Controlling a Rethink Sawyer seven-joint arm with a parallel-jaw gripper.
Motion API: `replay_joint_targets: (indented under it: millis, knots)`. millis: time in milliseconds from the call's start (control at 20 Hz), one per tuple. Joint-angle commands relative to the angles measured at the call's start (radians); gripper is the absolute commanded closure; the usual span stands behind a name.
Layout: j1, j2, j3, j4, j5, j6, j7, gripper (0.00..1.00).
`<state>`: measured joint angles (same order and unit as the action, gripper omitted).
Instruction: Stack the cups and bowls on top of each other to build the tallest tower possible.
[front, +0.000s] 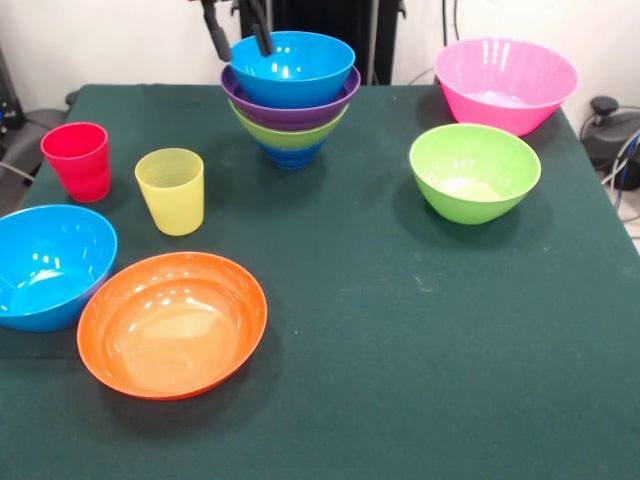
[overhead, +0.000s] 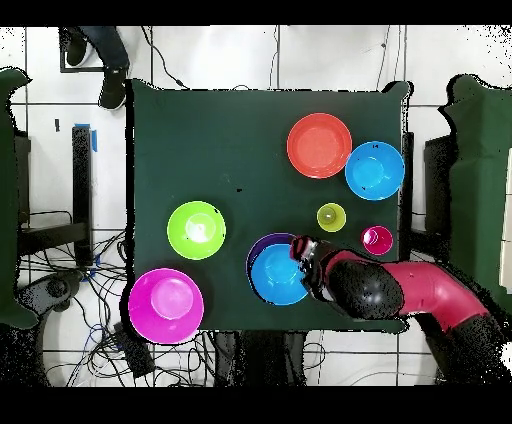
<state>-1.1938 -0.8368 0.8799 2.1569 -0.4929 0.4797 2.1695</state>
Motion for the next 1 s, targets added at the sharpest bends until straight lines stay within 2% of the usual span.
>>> replay_joint_targets:
  millis: [50, 450, 1000]
  knots:
    - [0.110, 0.056, -0.079, -0.109, -0.039, 0.067, -0.027, 0.00]
    - [0.152, 0.058, -0.117, -0.142, -0.034, 0.070, -0.021, 0.00]
    - [0.248, 0.080, -0.245, -0.213, 0.007, 0.107, 0.069, 0.00]
